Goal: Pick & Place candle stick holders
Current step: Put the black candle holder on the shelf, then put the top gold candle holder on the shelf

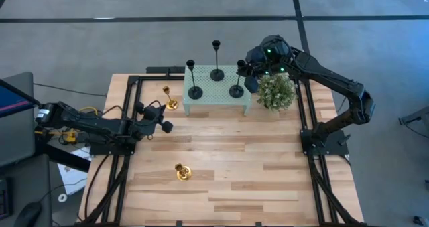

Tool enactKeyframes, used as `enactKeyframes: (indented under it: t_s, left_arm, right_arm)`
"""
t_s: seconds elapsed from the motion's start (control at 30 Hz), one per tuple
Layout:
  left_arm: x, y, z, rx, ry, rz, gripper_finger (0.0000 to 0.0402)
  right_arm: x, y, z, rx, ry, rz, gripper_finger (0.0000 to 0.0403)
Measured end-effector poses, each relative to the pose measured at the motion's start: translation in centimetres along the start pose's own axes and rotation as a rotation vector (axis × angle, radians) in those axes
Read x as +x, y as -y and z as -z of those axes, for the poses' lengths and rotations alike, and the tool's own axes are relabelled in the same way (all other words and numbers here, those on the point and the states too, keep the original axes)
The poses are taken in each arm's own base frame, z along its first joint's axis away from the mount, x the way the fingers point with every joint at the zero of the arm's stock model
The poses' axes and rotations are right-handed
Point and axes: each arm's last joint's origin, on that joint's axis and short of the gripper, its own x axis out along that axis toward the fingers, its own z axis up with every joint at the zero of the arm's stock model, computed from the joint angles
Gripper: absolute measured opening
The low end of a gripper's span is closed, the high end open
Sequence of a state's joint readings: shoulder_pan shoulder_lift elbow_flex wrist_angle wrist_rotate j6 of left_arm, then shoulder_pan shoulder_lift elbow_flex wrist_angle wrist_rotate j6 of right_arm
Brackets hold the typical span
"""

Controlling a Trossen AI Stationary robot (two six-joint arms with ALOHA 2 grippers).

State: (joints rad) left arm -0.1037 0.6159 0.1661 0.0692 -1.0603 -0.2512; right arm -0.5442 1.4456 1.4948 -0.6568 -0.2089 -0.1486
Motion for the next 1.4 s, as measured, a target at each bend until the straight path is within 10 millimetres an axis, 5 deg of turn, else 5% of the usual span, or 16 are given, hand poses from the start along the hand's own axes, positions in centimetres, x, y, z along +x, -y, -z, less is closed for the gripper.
enactKeyframes:
  t_s: [0.27, 1.07, 1.4]
  left_arm:
    - [0.0, 0.0, 0.0, 0.000, 0.000, 0.000, 0.0004]
    - [0.0, 0.0, 0.0, 0.006, 0.000, 0.000, 0.0004]
    - [0.0, 0.0, 0.0, 0.008, 0.000, 0.000, 0.0004]
  right_arm:
    - [0.0, -0.1, 0.3, 0.006, -0.024, -0.034, 0.0070]
    - [-0.1, 0.0, 1.2, 0.022, -0.125, 0.040, 0.0199]
    - [-2.7, -0.5, 1.1, 0.019, -0.104, 0.045, 0.0196]
